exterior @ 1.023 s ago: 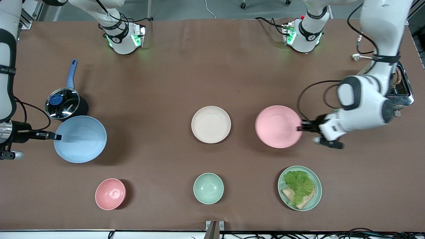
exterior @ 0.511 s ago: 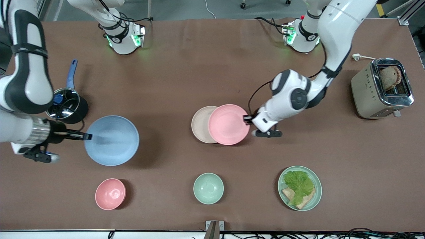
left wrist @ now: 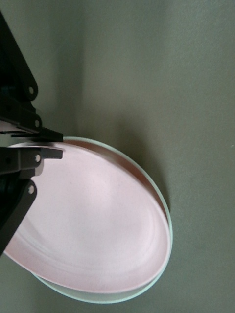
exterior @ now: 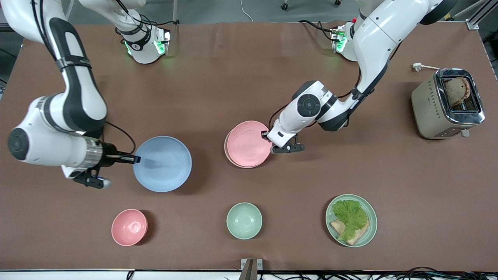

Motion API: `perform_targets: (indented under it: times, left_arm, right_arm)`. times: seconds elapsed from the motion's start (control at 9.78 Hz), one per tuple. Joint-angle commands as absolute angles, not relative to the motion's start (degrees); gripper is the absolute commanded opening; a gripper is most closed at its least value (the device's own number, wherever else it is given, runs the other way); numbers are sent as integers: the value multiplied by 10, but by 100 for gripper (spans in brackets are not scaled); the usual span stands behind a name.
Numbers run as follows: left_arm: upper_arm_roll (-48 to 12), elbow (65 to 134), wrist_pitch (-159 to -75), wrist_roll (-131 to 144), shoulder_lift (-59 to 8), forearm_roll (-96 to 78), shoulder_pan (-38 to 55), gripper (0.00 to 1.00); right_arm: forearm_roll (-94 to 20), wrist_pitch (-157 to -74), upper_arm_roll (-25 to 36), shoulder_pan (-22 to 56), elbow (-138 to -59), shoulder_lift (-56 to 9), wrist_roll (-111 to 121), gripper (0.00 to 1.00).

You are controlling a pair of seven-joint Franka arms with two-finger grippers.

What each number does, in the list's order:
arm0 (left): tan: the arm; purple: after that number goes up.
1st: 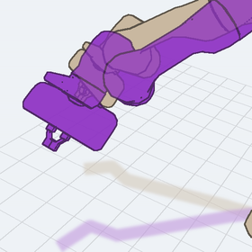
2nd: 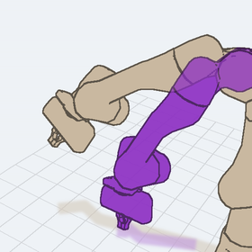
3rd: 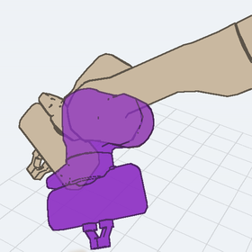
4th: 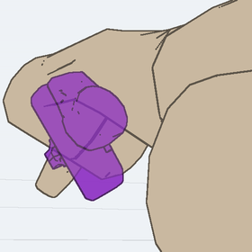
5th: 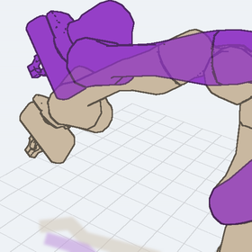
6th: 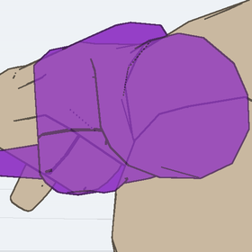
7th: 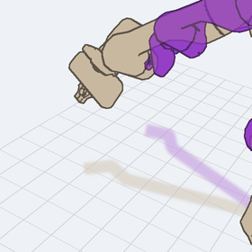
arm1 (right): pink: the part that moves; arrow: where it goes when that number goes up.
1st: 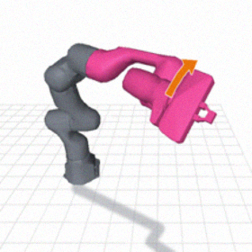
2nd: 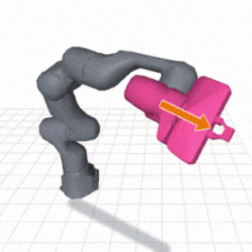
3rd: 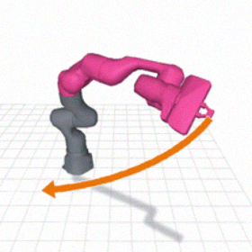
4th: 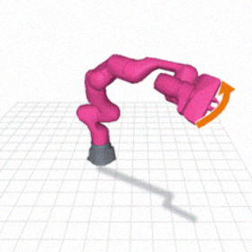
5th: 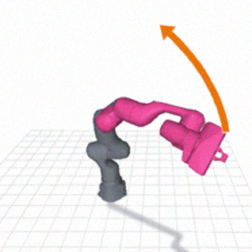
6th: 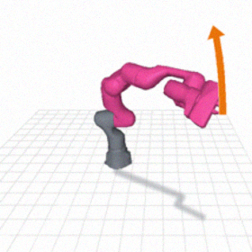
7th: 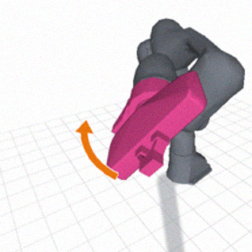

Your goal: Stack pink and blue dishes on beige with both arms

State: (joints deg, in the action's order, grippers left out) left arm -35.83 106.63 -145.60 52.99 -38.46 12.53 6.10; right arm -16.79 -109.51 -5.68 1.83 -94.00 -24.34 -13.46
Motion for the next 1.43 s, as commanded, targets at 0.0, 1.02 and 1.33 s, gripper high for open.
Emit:
perform_targets:
  times: [0.0,1.02,1.33]
  left_arm:
    - [-359,1040,-1459,562,-404,148,66,99]
    - [-124,1093,-1202,155,-68,100,47,100]
    - [-62,988,-1075,38,-40,42,42,100]
  right_arm:
    - [-166,-1105,-104,10,-994,-211,-158,1]
    - [-187,-1424,-267,67,-1120,-268,-314,1]
    - [-185,-1469,-267,78,-1132,-290,-313,3]
